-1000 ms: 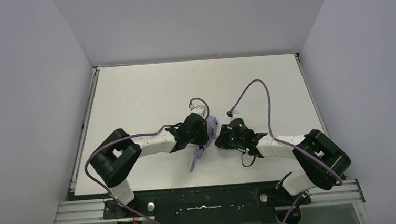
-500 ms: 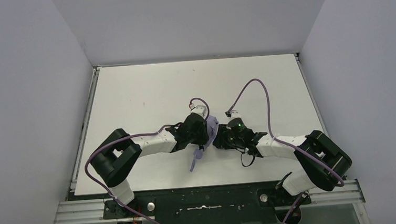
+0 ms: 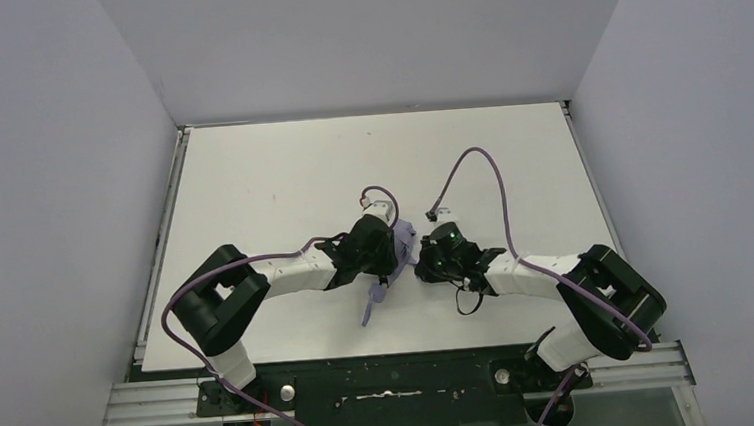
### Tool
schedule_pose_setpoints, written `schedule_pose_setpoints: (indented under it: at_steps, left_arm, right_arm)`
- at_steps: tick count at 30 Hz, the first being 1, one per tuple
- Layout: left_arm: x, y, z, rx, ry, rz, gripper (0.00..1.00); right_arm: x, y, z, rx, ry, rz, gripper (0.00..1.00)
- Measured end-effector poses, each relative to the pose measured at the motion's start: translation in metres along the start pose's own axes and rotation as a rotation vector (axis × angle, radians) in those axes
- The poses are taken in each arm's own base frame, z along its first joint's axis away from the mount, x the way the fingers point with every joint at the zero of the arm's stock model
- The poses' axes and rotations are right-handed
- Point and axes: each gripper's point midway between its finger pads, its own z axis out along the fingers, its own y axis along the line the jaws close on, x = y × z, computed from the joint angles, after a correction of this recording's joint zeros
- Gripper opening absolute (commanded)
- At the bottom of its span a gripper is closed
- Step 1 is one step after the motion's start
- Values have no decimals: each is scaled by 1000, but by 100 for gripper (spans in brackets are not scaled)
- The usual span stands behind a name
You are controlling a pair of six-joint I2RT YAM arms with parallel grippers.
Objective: Put away the umbrella
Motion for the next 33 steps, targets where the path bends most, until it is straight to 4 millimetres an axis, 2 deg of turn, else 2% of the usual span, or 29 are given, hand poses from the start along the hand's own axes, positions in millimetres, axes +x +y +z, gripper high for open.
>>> schedule_pose_setpoints:
  at_steps: [8, 15, 33]
  left_arm:
    - [-1, -2, 1, 5, 1, 0, 0]
    - [3, -13, 2, 47, 16, 1, 0]
    - [18, -42, 0, 145, 97, 9, 0]
  right_arm:
    - [-6, -8, -4, 40, -21, -53, 0]
    - [-23, -5, -20, 41, -93, -97, 0]
    - [-15, -23, -65, 73, -95, -243, 0]
